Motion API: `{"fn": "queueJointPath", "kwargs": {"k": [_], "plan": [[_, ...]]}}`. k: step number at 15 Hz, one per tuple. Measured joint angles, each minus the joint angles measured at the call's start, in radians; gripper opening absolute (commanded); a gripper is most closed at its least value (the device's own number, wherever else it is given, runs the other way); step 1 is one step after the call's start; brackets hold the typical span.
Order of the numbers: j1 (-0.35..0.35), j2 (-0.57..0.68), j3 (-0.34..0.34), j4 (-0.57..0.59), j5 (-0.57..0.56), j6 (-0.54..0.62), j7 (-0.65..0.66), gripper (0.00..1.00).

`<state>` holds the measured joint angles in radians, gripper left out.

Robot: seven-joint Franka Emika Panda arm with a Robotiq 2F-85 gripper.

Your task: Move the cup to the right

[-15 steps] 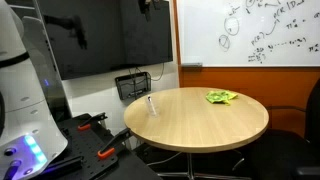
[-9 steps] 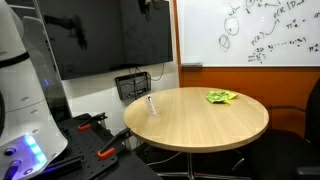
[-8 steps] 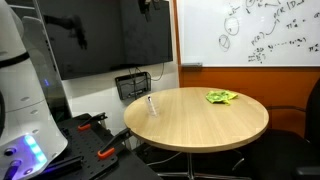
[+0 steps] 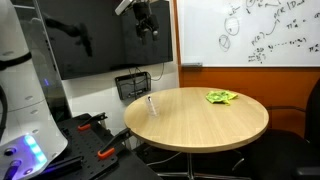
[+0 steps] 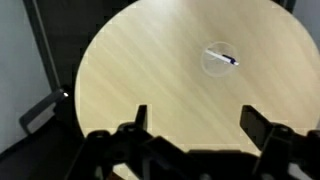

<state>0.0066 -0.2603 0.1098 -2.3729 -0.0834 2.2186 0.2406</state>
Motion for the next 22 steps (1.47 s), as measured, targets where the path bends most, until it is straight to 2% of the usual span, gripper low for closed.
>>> {"fn": "queueJointPath", "kwargs": {"k": [3,5,15,18,22], "plan": [[0.008,0.115,-0.005,-0.025,0.015,0.12,-0.095,1.0],[0.013,0.179,-0.005,-0.024,0.015,0.131,-0.119,1.0],[0.018,0.216,-0.005,-0.009,0.027,0.133,-0.135,1.0],[0.019,0.318,-0.007,-0.009,0.047,0.168,-0.146,1.0],[0.01,0.527,-0.012,0.019,0.178,0.343,-0.326,1.0]]}}
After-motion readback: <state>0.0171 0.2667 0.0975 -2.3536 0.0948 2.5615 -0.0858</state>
